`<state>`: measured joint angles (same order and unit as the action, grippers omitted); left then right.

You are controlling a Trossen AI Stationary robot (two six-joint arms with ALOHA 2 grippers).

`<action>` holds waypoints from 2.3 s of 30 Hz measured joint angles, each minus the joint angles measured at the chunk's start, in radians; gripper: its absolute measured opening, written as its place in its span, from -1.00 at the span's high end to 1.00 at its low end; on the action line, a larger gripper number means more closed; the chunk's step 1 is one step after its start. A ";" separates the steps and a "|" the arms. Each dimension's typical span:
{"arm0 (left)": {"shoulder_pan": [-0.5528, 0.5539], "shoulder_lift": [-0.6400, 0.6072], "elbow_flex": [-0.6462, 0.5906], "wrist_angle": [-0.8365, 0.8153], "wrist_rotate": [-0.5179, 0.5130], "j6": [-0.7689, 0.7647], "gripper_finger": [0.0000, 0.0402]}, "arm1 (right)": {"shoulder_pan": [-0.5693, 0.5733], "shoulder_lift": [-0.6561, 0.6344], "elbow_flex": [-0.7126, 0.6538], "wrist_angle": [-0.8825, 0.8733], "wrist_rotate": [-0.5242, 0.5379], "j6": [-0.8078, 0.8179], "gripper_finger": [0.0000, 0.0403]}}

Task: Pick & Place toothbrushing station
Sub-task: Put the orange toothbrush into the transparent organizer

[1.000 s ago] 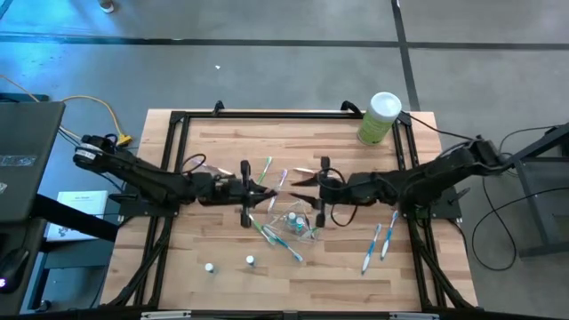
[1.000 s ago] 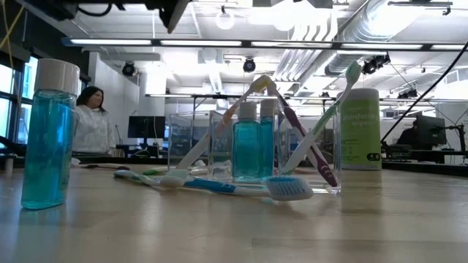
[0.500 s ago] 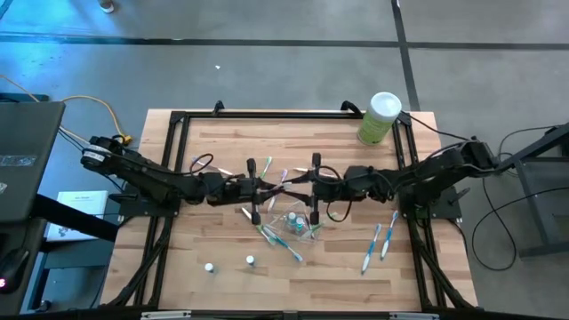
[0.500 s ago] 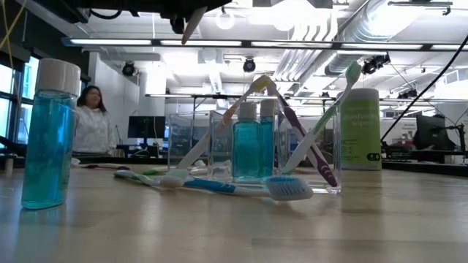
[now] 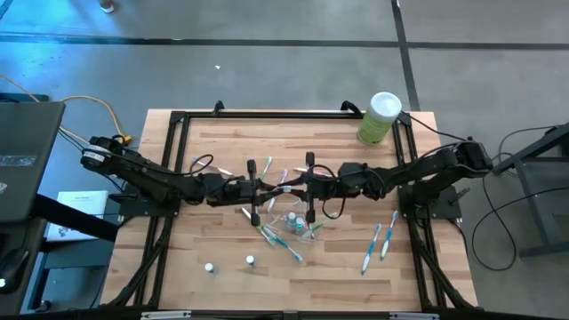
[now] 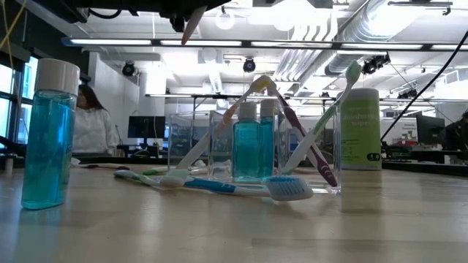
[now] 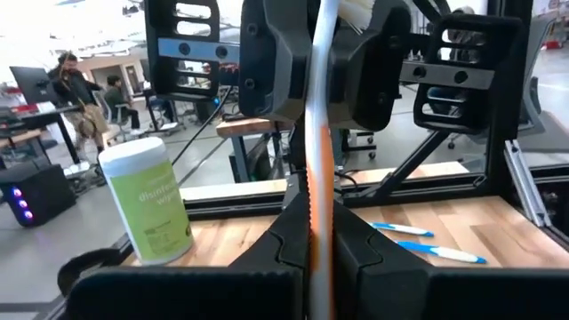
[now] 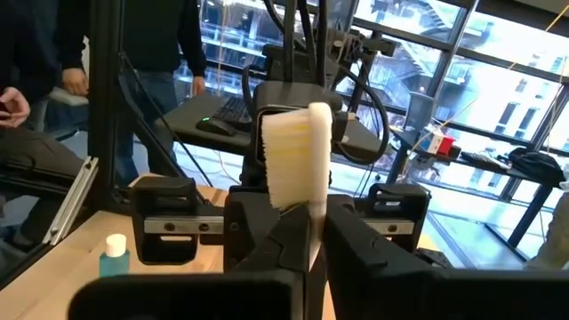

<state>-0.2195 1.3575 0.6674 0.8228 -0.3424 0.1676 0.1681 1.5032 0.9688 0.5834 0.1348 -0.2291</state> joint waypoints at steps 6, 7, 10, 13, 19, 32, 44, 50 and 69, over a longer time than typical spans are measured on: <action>-0.016 0.000 0.000 0.001 -0.002 0.087 0.89 | 0.004 0.000 0.000 0.003 0.002 0.021 0.96; -0.025 0.000 0.000 0.003 -0.003 0.101 0.85 | 0.009 0.001 0.000 0.005 0.006 0.019 0.96; -0.061 0.000 0.000 0.037 -0.004 0.150 0.66 | 0.026 0.001 0.018 -0.011 0.044 0.018 0.96; -0.106 0.000 0.000 0.060 -0.038 0.127 0.40 | 0.057 -0.012 0.049 -0.083 0.082 0.021 0.96; -0.215 -0.011 0.000 0.059 -0.232 0.123 -0.01 | 0.214 -0.082 0.103 -0.254 0.323 0.035 0.96; -0.341 -0.033 0.000 -0.132 -0.397 0.032 -0.09 | 0.556 -0.107 0.085 -0.735 0.928 0.690 0.96; -0.268 -0.034 -0.001 -0.175 -0.357 0.050 -0.09 | 0.570 -0.071 0.027 -0.721 1.036 0.884 0.96; -0.230 -0.034 -0.002 0.001 -0.307 0.186 -0.09 | 0.572 -0.071 0.027 -0.693 1.031 0.932 0.96; 0.009 -0.034 -0.002 -0.236 0.211 -0.112 -0.09 | 0.576 -0.056 0.029 -0.698 1.029 0.874 0.96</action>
<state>-0.2110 1.3235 0.6659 0.5873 -0.1310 0.0559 0.7436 1.4472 0.9974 -0.1145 1.1635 0.6448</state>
